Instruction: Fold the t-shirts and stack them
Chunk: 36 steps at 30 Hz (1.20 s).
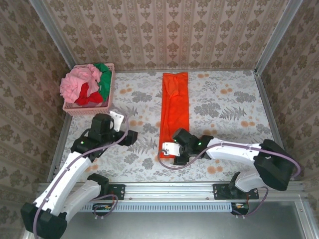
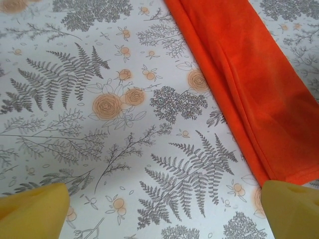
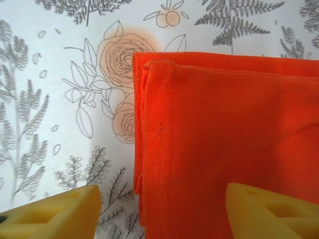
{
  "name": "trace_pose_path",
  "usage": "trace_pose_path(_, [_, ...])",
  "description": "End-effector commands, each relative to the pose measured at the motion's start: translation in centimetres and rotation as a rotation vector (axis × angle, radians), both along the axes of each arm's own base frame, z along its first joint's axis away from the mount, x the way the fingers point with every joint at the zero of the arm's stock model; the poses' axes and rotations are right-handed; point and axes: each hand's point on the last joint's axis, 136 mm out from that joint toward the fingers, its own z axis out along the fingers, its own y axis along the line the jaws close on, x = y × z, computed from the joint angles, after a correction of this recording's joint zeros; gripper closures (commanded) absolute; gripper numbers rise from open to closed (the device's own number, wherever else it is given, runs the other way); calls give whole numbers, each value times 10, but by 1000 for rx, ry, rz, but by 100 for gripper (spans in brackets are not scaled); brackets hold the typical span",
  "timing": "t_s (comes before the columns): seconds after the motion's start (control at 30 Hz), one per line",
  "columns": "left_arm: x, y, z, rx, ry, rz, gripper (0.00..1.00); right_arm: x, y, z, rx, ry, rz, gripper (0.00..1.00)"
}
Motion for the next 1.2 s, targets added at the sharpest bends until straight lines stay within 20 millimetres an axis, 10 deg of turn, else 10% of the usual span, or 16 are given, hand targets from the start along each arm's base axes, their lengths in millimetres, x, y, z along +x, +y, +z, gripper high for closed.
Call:
trace_pose_path(0.0, [-9,7,-2,45,-9,-30,0,8,8,-8,-11,-29,30,37])
trace_pose_path(0.27, [-9,4,-9,52,1,-51,0,10,9,-26,-94,3,77,39])
trace_pose_path(0.7, [-22,-6,-2,63,-91,-204,0,19,-3,-33,-206,25,67,98])
trace_pose_path(1.17, [-42,-22,9,47,-179,-404,0,-6,-20,0,-150,58,35,100])
